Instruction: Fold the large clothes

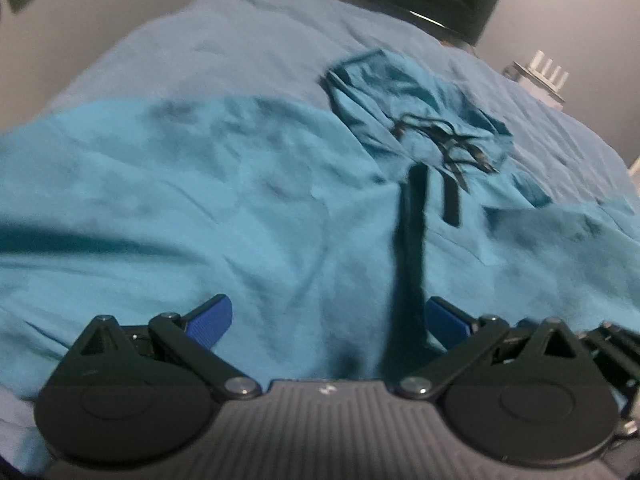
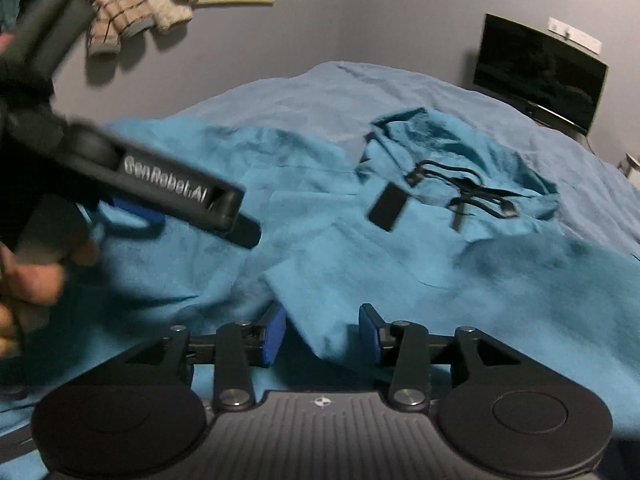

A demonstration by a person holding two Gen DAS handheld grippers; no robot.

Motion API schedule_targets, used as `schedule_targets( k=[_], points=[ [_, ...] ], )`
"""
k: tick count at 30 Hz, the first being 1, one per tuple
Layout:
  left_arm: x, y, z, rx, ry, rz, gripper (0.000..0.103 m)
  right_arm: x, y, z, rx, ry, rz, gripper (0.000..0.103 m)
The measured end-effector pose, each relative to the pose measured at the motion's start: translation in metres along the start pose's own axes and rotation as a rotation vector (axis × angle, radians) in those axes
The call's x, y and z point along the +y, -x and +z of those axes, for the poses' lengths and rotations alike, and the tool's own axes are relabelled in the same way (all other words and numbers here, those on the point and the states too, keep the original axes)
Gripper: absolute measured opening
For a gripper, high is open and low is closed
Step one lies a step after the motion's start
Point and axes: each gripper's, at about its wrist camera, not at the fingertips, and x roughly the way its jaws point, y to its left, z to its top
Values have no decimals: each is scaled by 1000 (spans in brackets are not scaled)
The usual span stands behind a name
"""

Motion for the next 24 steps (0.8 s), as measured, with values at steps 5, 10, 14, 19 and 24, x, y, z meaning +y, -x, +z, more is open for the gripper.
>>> schedule_targets(
  k=[5, 10, 14, 19, 24],
  points=[
    [-9, -18, -9, 74, -1, -92, 96, -37, 60, -8, -99, -101, -45, 50],
    [-15, -44, -11, 127, 21, -160, 74, -83, 107, -13, -194, -201, -123, 54],
    [-25, -50, -13, 108, -14, -201, 44, -120, 135, -20, -241, -264, -200, 56],
    [-26, -49, -15, 111, 14, -285, 3, -164, 149, -30, -259, -366, -266, 56],
    [-28, -32, -10, 31, 15, -324, 0, -186, 145, -49, -230, -420, -290, 56]
  ],
)
